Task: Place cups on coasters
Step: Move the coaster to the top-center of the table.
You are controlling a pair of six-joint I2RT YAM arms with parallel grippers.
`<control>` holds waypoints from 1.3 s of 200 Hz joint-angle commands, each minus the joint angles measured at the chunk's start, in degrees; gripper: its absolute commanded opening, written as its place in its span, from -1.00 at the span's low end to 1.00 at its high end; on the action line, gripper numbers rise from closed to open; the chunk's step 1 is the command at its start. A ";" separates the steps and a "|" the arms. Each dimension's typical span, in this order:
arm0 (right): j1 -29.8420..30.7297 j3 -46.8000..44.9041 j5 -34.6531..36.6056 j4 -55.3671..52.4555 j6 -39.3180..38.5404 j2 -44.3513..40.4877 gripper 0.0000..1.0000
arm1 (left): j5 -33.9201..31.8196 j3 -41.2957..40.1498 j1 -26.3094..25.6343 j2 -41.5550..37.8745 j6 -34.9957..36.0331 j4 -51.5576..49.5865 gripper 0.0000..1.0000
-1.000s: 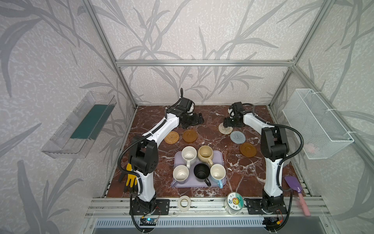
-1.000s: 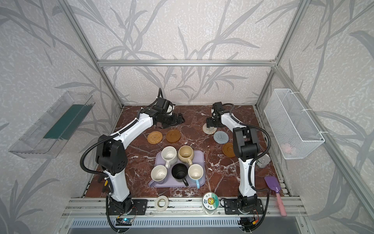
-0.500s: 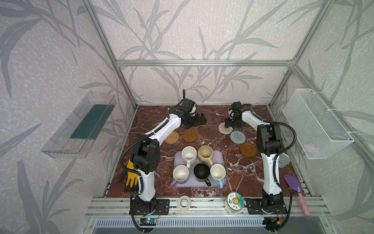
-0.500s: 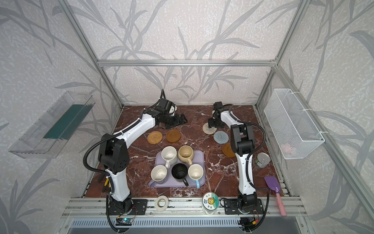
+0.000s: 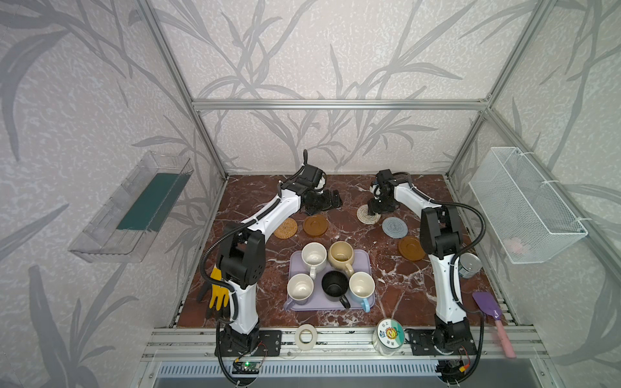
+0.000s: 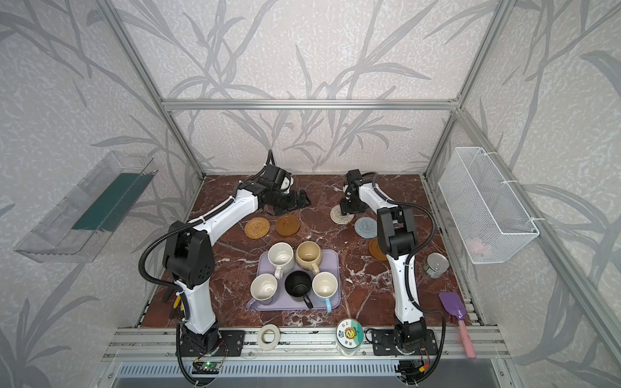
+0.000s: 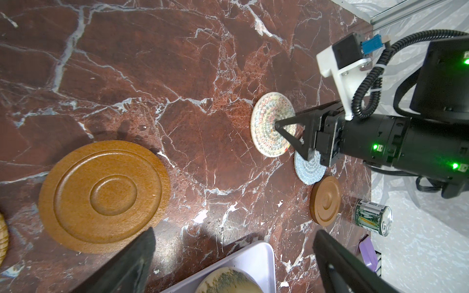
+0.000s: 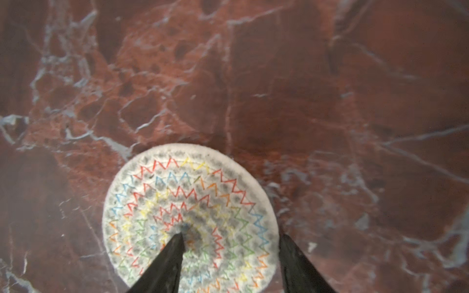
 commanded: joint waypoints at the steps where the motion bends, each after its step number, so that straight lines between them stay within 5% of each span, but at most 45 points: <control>1: 2.63 0.72 0.95 -4.55 -2.76 2.06 0.17 | -1.18 -1.10 -0.08 -0.27 -0.10 0.05 0.99; 123: 10.49 0.47 -0.71 -6.24 1.30 2.26 0.18 | -2.97 -5.15 0.58 -3.16 -1.32 1.09 0.99; 260: 11.93 5.27 0.75 -6.82 3.57 1.11 0.31 | -4.75 -7.35 0.76 -6.21 -2.09 1.54 0.99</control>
